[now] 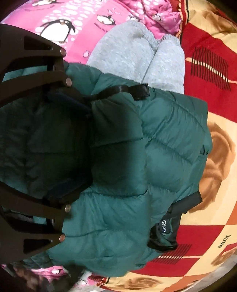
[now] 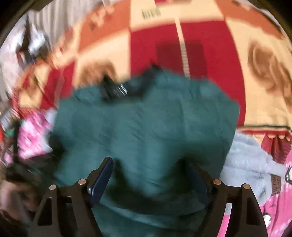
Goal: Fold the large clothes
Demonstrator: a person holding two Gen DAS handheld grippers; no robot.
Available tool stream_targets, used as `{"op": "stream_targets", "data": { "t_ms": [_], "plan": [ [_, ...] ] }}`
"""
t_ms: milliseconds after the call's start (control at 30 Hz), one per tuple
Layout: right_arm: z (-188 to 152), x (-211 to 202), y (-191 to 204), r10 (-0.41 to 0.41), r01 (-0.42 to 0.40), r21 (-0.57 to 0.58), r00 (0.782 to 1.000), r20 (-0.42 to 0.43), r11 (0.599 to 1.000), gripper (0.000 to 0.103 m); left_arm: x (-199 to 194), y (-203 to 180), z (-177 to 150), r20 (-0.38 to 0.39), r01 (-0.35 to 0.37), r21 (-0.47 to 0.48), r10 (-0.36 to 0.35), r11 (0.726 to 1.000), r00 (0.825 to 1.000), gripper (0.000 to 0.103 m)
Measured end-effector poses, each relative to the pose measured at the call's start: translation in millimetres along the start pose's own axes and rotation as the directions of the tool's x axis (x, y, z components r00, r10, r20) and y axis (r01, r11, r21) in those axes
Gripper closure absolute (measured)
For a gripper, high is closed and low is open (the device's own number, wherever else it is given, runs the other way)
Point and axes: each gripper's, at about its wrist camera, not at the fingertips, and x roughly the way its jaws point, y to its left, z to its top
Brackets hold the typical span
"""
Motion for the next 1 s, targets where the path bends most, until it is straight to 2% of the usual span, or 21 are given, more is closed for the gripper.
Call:
{"op": "stream_targets", "data": {
  "t_ms": [33, 67, 133, 300, 333, 367, 467, 500, 567, 633, 700, 767, 867, 1000],
  "plan": [
    [-11.7, 15.2, -8.1, 0.004, -0.003, 0.001, 0.998, -0.068, 1.0, 0.022, 1.5, -0.7, 0.3, -0.004, 0.019, 0.001, -0.019, 1.0, 1.0, 0.023],
    [-23.0, 20.2, -12.6, -0.012, 0.01, -0.025, 0.997, -0.073, 1.0, 0.022, 4.6, -4.0, -0.8, -0.011, 0.034, 0.006, -0.034, 0.999, 0.999, 0.023],
    [-28.6, 17.7, -17.7, 0.0, -0.001, -0.007, 0.998, -0.06, 1.0, 0.022, 7.2, -9.2, -3.6, 0.007, 0.022, 0.017, -0.022, 1.0, 1.0, 0.021],
    [-22.1, 8.0, -11.6, -0.034, 0.034, -0.005, 0.993, -0.109, 0.999, 0.022, -4.4, -7.3, -2.5, 0.032, 0.032, -0.002, -0.032, 0.999, 0.999, 0.022],
    [-15.7, -1.3, -7.9, -0.037, 0.037, -0.005, 0.995, -0.091, 0.999, 0.028, -11.7, -4.1, 0.7, 0.053, 0.038, -0.03, -0.036, 0.999, 0.998, 0.022],
    [-5.8, -19.5, -3.9, -0.015, 0.015, -0.005, 1.0, -0.021, 1.0, 0.031, -18.1, -1.5, 3.1, 0.076, 0.042, -0.052, -0.038, 0.998, 0.996, 0.022],
    [21.9, -56.3, 0.9, -0.012, 0.006, 0.033, 0.984, 0.179, 0.999, 0.031, -34.3, 2.6, 8.5, 0.176, 0.061, -0.09, -0.044, 0.994, 0.983, 0.022],
    [31.2, -58.2, 0.7, -0.016, 0.004, 0.059, 0.98, 0.201, 0.998, 0.031, -35.1, 3.9, 8.1, 0.184, 0.054, -0.093, -0.037, 0.994, 0.982, 0.022],
    [45.3, -50.9, 1.4, -0.04, 0.022, 0.089, 0.979, 0.201, 0.996, 0.031, -26.5, 8.8, 7.0, 0.167, 0.02, -0.106, -0.002, 0.994, 0.986, 0.022],
    [57.6, -27.2, 0.4, -0.043, 0.026, 0.102, 0.985, 0.166, 0.994, 0.031, -8.3, 14.8, 4.1, 0.09, -0.01, -0.133, 0.022, 0.991, 0.996, 0.021],
    [59.7, -4.0, -2.0, -0.039, 0.022, 0.129, 0.991, 0.132, 0.991, 0.03, 7.9, 20.5, -1.8, 0.028, 0.012, -0.169, -0.007, 0.986, 1.0, 0.019],
    [55.6, 26.9, -10.6, -0.024, 0.007, 0.172, 0.995, 0.095, 0.985, 0.027, 10.5, 19.7, -0.2, 0.032, 0.021, -0.16, -0.016, 0.987, 0.999, 0.016],
    [46.1, 55.4, -8.6, -0.083, 0.071, 0.139, 0.994, 0.077, 0.988, 0.022, 15.0, 11.9, 1.3, 0.027, 0.01, -0.117, -0.007, 0.993, 1.0, 0.008],
    [42.3, 62.7, -5.2, -0.106, 0.099, 0.125, 0.993, 0.048, 0.987, 0.021, 23.0, 4.0, 6.2, 0.018, -0.004, -0.091, 0.005, 0.996, 1.0, 0.006]
  ]
}}
